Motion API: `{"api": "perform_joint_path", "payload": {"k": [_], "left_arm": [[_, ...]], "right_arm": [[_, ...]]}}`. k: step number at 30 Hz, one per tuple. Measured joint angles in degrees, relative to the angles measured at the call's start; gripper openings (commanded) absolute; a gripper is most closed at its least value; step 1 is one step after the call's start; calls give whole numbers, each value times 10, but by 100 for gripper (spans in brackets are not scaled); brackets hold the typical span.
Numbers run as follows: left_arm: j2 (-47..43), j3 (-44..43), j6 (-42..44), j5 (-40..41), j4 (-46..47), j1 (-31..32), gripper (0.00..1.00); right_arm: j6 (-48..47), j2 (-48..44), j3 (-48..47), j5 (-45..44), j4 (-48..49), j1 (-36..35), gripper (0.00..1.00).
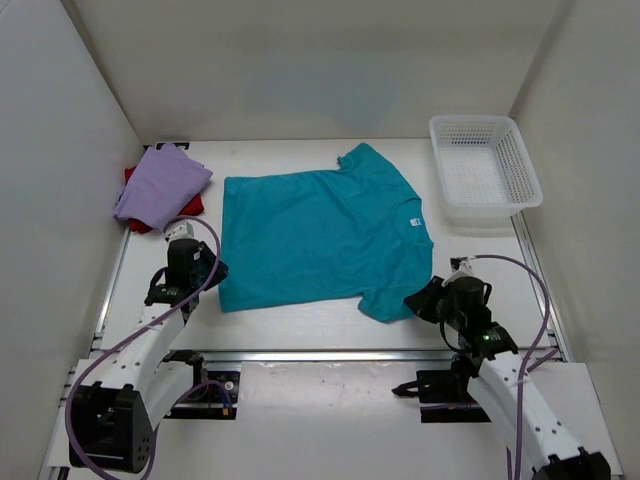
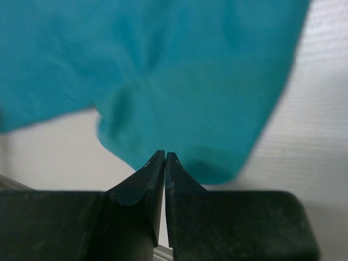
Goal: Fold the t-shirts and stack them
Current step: Flatten out the tshirt
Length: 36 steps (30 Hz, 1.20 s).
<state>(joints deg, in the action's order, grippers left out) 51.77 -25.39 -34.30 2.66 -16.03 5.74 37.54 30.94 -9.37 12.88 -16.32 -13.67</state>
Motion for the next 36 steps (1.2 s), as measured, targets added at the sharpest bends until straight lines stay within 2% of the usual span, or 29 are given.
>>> {"api": "perform_joint_path", "payload": {"k": [3,6,12,15,20,26,29,36], "left_arm": [[-3,-3,-2,2,4,0,38],[-3,-3,-5,-1,5,0,38],[-5,20,-7,-14,-1,-11,46],[10,43,-21,-36,7,-33,42],[140,12,-63,-49,77,-40,35],[363,-163,-90,-72,144,-39,32],[441,-234,-100,-87,170,-41,30],[606,-393,-114,-130,144,-50,30]], "right_arm": [[15,-71,0,7,-13,14,20],[27,-92,0,7,-17,14,26],[30,-90,0,-7,-43,2,27],[27,-85,0,-17,-42,8,23],[7,-26,-1,-8,-15,36,10],[0,1,-1,-18,19,-6,11],[3,0,-1,-34,35,-38,12],[14,6,0,-41,67,-45,12]]}}
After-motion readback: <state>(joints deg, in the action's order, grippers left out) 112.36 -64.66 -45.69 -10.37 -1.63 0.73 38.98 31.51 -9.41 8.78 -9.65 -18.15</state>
